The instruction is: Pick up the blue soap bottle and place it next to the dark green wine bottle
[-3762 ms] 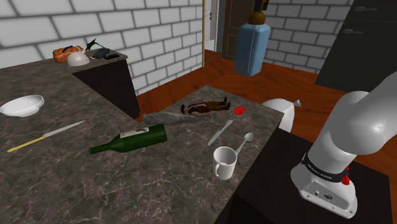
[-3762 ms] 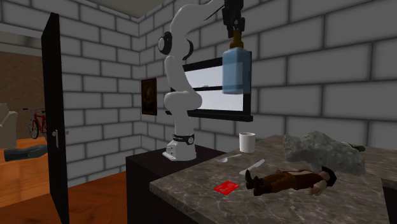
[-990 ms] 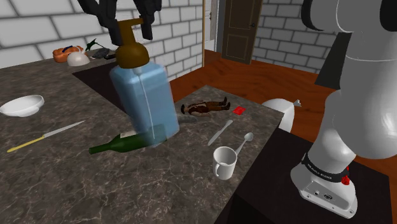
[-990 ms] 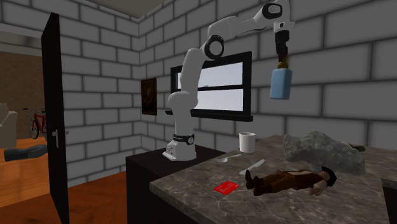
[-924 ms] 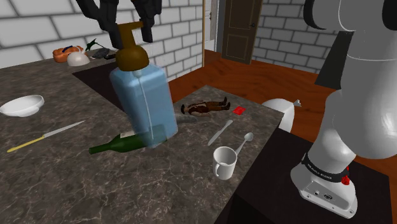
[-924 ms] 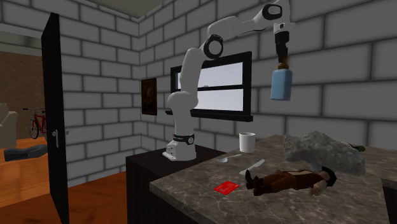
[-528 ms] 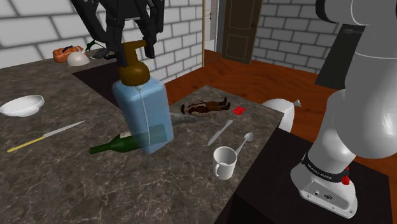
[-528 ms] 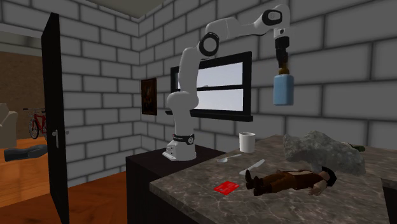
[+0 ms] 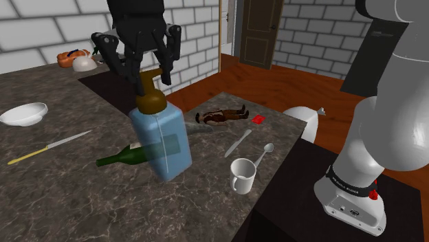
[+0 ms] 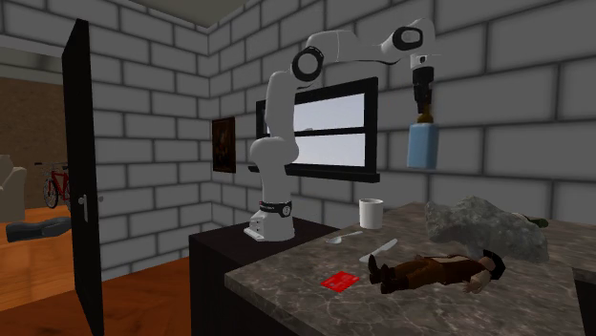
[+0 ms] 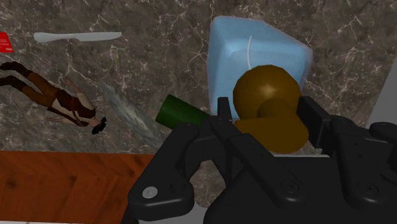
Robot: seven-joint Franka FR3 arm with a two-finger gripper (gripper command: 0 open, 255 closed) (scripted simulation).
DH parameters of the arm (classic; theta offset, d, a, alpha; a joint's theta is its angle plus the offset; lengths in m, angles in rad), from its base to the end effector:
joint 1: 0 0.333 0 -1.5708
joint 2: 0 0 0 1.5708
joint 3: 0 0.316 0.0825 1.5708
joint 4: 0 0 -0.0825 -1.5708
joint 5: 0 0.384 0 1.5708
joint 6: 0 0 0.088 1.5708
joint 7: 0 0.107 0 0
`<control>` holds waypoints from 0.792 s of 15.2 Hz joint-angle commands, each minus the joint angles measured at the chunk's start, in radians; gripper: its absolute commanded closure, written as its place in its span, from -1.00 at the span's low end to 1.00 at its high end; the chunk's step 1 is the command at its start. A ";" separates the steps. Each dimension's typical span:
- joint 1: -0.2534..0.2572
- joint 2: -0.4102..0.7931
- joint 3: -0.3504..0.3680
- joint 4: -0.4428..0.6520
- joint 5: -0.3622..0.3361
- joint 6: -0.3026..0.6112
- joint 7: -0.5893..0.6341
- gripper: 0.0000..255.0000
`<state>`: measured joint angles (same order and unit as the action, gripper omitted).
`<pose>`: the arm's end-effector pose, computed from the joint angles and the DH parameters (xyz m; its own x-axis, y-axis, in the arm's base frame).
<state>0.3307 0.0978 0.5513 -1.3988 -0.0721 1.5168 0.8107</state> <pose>0.3855 0.4278 0.6528 0.9973 0.0628 0.0387 0.0633 -0.9979 -0.0108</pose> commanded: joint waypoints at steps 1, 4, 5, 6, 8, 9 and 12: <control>-0.006 -0.015 -0.003 -0.046 0.009 0.034 -0.006 1.00; -0.012 -0.031 -0.006 -0.105 0.017 0.080 -0.010 1.00; -0.013 -0.036 -0.007 -0.124 0.020 0.095 -0.012 1.00; -0.014 -0.040 -0.008 -0.142 0.022 0.110 -0.013 1.00; -0.016 -0.048 -0.009 -0.178 0.026 0.139 -0.015 1.00; -0.017 -0.051 -0.009 -0.195 0.028 0.153 -0.016 1.00; -0.019 -0.059 -0.011 -0.244 0.032 0.196 -0.018 1.00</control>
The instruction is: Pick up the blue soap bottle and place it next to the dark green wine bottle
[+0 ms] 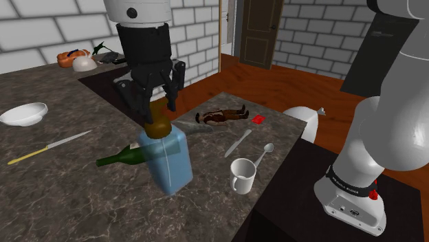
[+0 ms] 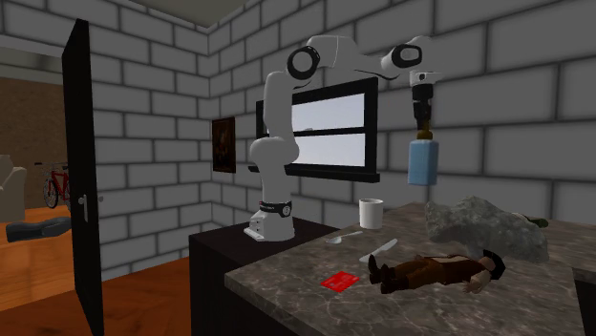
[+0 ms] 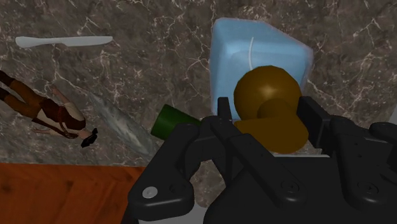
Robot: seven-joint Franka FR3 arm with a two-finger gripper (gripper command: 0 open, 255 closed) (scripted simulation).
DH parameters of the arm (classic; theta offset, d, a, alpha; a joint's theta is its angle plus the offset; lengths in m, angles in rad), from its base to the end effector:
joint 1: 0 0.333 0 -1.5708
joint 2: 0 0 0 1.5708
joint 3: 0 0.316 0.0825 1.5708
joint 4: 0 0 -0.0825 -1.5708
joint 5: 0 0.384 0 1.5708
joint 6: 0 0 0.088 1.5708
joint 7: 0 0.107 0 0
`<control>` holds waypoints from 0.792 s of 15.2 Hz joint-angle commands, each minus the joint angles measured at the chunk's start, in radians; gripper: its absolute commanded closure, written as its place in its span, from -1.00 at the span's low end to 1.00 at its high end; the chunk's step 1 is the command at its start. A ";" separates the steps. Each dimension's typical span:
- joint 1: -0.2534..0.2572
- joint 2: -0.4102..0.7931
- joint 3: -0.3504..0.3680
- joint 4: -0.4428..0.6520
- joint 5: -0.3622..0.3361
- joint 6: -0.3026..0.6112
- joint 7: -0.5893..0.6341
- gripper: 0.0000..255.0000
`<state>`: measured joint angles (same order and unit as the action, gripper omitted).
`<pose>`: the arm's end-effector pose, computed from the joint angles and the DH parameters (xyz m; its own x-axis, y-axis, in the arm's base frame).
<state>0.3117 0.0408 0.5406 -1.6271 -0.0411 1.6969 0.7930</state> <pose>0.3857 0.4267 0.5891 0.9973 0.0627 0.0386 0.0632 -0.9979 -0.0108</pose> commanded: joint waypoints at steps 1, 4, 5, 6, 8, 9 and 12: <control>-0.001 -0.004 -0.001 -0.031 0.002 0.029 0.000 1.00; -0.002 -0.008 -0.001 -0.076 0.004 0.071 -0.001 1.00; -0.002 -0.009 -0.002 -0.091 0.004 0.084 -0.001 1.00; -0.003 -0.009 -0.002 -0.105 0.004 0.098 -0.001 1.00; -0.003 -0.010 -0.002 -0.132 0.004 0.125 -0.001 1.00; -0.003 -0.010 -0.002 -0.145 0.004 0.138 0.000 1.00; -0.003 -0.008 -0.002 -0.183 0.002 0.178 0.001 1.00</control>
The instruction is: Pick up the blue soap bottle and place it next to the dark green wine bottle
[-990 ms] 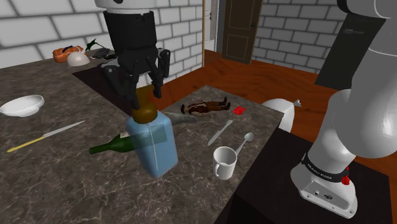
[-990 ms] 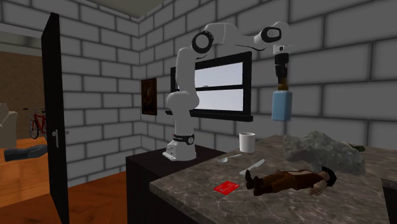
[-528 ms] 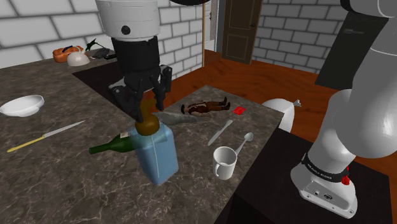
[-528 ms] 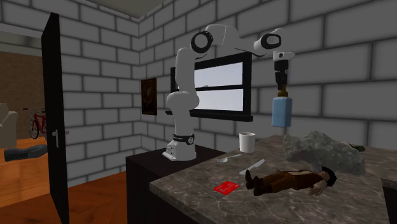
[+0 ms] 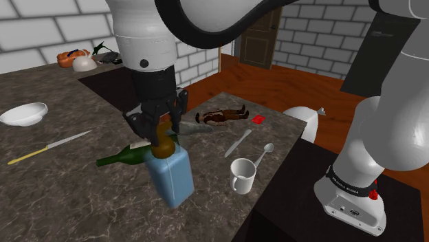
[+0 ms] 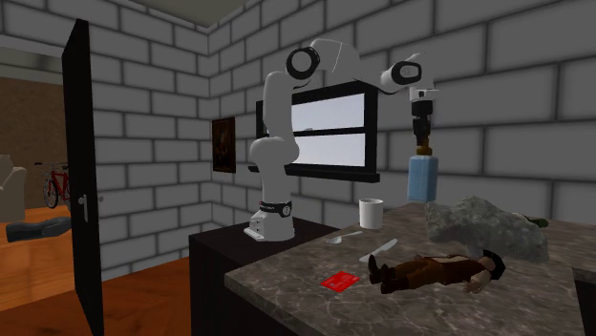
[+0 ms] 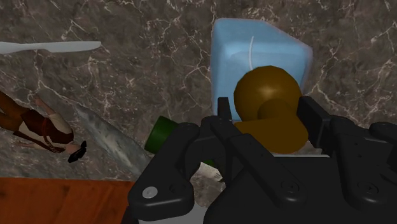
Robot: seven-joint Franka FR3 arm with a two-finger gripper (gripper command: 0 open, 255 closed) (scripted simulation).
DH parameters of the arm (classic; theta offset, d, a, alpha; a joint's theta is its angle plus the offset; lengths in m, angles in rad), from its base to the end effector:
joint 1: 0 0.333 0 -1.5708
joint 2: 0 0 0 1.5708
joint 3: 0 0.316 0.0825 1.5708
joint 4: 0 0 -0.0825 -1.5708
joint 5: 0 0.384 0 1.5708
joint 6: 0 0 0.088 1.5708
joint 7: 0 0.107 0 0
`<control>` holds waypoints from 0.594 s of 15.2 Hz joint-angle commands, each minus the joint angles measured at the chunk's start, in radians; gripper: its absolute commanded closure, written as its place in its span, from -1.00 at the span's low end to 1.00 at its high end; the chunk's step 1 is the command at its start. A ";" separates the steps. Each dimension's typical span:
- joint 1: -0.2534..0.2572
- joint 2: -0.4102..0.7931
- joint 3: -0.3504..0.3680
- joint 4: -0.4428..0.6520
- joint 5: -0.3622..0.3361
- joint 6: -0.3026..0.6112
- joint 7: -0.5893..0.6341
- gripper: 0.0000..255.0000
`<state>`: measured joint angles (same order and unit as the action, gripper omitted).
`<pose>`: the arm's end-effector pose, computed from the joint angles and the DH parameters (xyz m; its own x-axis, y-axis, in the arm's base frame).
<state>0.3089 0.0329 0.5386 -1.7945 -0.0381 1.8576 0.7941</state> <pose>0.3857 0.4272 0.5268 0.9973 0.0627 0.0387 0.0632 -0.9979 -0.0108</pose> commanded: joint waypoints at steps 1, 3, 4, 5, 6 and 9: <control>0.000 0.002 0.000 -0.028 -0.001 0.031 0.001 1.00; 0.000 0.005 0.000 -0.052 -0.003 0.057 0.003 1.00; 0.000 0.007 0.000 -0.063 -0.005 0.070 0.004 1.00; 0.000 0.009 0.000 -0.074 -0.006 0.083 0.005 1.00; 0.001 0.011 0.000 -0.085 -0.008 0.096 0.006 1.00; 0.001 0.020 0.000 -0.116 -0.013 0.135 0.011 1.00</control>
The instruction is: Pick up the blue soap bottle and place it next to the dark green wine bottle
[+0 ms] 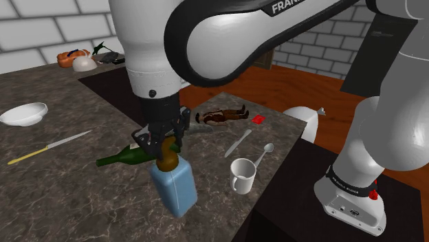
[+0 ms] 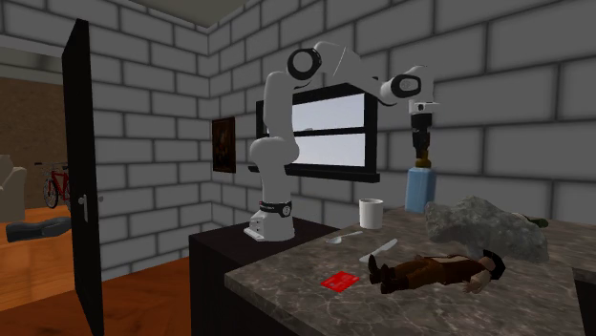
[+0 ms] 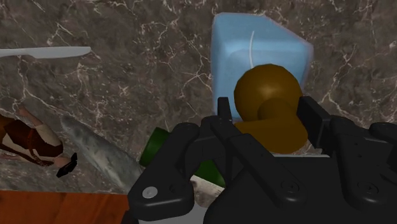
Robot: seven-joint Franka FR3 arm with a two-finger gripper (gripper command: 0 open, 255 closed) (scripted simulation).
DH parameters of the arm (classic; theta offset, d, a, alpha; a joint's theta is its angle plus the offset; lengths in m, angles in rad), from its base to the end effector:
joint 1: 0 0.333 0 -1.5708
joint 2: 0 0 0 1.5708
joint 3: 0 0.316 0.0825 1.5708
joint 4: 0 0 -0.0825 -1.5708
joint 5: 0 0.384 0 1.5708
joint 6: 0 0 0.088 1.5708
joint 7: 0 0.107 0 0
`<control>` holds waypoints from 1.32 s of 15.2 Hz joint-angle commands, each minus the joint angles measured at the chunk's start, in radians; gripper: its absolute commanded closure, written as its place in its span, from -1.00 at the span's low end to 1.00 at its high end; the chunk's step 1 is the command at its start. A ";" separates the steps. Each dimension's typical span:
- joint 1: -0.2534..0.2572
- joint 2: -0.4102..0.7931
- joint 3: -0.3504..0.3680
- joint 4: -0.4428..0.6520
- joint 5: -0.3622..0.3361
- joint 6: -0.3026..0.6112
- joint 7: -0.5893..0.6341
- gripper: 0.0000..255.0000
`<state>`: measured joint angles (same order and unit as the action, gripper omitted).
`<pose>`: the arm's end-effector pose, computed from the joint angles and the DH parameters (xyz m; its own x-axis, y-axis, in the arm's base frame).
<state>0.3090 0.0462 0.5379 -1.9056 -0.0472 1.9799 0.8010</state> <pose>0.3853 0.4258 0.4779 0.9973 0.0627 0.0386 0.0632 -0.9979 -0.0108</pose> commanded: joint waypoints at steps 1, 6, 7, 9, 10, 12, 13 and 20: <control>0.002 0.010 0.001 -0.015 -0.007 0.025 0.006 1.00; 0.003 0.026 0.001 -0.053 -0.017 0.076 0.014 1.00; 0.003 0.026 0.000 -0.053 -0.017 0.076 0.014 1.00; 0.003 0.026 0.000 -0.053 -0.017 0.076 0.014 1.00; 0.003 0.026 0.000 -0.053 -0.017 0.076 0.014 1.00; 0.003 0.026 0.000 -0.053 -0.017 0.076 0.014 1.00; 0.003 0.026 0.001 -0.053 -0.017 0.076 0.014 -1.00; 0.001 0.004 0.001 -0.009 -0.003 0.013 0.004 -1.00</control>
<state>0.3125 0.0666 0.5393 -1.9300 -0.0603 2.0231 0.8128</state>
